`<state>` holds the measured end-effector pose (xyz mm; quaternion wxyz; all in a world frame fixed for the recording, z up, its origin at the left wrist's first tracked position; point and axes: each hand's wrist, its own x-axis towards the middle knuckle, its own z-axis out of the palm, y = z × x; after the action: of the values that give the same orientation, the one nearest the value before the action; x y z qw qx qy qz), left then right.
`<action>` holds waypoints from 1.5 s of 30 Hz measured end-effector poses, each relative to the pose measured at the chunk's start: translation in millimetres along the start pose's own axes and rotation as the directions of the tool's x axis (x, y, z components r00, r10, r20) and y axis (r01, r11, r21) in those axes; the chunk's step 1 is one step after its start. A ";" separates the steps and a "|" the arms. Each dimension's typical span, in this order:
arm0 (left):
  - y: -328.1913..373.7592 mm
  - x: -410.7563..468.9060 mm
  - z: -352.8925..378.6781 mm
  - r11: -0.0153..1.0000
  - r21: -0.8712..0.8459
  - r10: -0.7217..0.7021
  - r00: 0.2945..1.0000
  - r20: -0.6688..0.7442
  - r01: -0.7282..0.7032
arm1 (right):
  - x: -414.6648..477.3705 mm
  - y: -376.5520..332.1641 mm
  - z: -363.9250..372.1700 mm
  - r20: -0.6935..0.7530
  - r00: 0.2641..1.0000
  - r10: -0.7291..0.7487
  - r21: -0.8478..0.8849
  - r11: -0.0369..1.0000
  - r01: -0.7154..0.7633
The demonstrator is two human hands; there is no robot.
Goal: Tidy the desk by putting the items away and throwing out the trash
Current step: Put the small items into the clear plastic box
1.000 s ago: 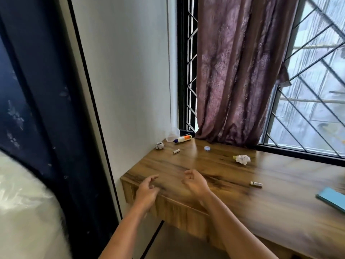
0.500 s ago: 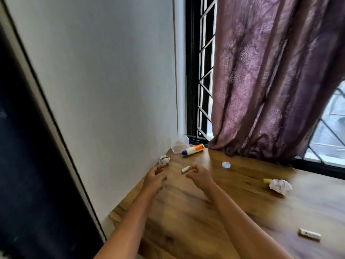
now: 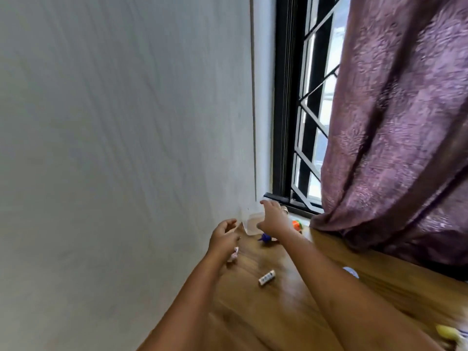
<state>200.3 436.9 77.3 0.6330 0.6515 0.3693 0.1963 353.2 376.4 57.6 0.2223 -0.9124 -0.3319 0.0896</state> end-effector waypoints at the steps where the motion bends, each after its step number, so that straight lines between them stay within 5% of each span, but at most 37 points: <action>1: 1.1 7.2 3.2 1.000 0.006 -0.004 1.000 0.001 0.004 | 12.1 0.1 1.7 0.002 0.998 -0.063 -0.131 0.989 0.062; 6: 1.2 34.6 10.5 0.999 0.040 -0.008 1.000 0.022 0.007 | 61.1 1.0 5.9 0.086 0.977 -0.197 -0.478 0.852 0.214; 10: -7.3 44.9 7.1 0.997 0.074 0.017 0.999 0.035 -0.019 | 74.6 2.8 18.4 0.176 0.967 -0.183 -0.523 0.815 0.249; 17: -17.4 36.6 -6.6 0.997 0.034 0.072 0.997 0.027 -0.073 | 59.7 1.7 6.0 -0.008 0.948 -0.317 -0.532 0.804 0.265; 20: -19.0 30.4 -9.8 0.993 -0.003 0.122 0.992 0.031 -0.122 | 34.5 -1.6 -16.5 -0.186 0.901 -0.391 -0.437 0.855 0.281; 23: -21.3 18.1 -18.4 0.985 -0.026 0.171 0.982 0.084 -0.169 | -4.4 -1.5 -33.4 -0.369 0.899 -0.235 0.029 0.964 0.264; 24: -25.1 13.3 -22.1 0.983 -0.029 0.183 0.975 0.128 -0.181 | -22.3 -2.5 -36.2 -0.371 0.923 -0.101 0.320 0.919 0.229; 26: -33.9 0.0 -30.5 0.980 -0.047 0.200 0.952 0.234 -0.194 | -64.2 -3.0 -32.5 -0.184 0.981 0.068 0.861 0.493 0.127; 28: -45.9 -15.5 -37.1 0.975 -0.088 0.224 0.915 0.335 -0.206 | -103.4 2.6 -10.5 0.038 0.999 0.025 0.998 0.049 -0.039; 30: -59.9 -34.6 -41.6 0.967 -0.159 0.248 0.869 0.427 -0.198 | -141.2 8.6 22.7 0.166 0.984 -0.058 0.985 -0.036 -0.168; 34: -98.9 -54.6 -56.4 0.958 -0.144 0.284 0.870 0.404 -0.246 | -189.6 11.3 66.8 0.318 0.946 -0.059 0.927 0.229 -0.297; 37: -125.8 -53.7 -68.6 0.957 -0.049 0.284 0.893 0.350 -0.285 | -195.6 8.7 75.4 0.293 0.956 0.001 0.743 0.629 -0.228; 39: -136.0 -50.9 -72.2 0.951 0.006 0.290 0.902 0.319 -0.308 | -188.7 11.8 79.8 0.241 0.968 0.065 0.577 0.792 -0.197; 45: -150.8 -48.8 -75.2 0.931 0.046 0.336 0.901 0.276 -0.361 | -150.6 26.1 81.0 -0.042 0.995 0.093 0.123 0.989 -0.087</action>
<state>79.1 441.3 -49.4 0.5991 0.7568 0.1683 0.2002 227.8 289.5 -23.9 0.2807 -0.9131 -0.2791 0.0979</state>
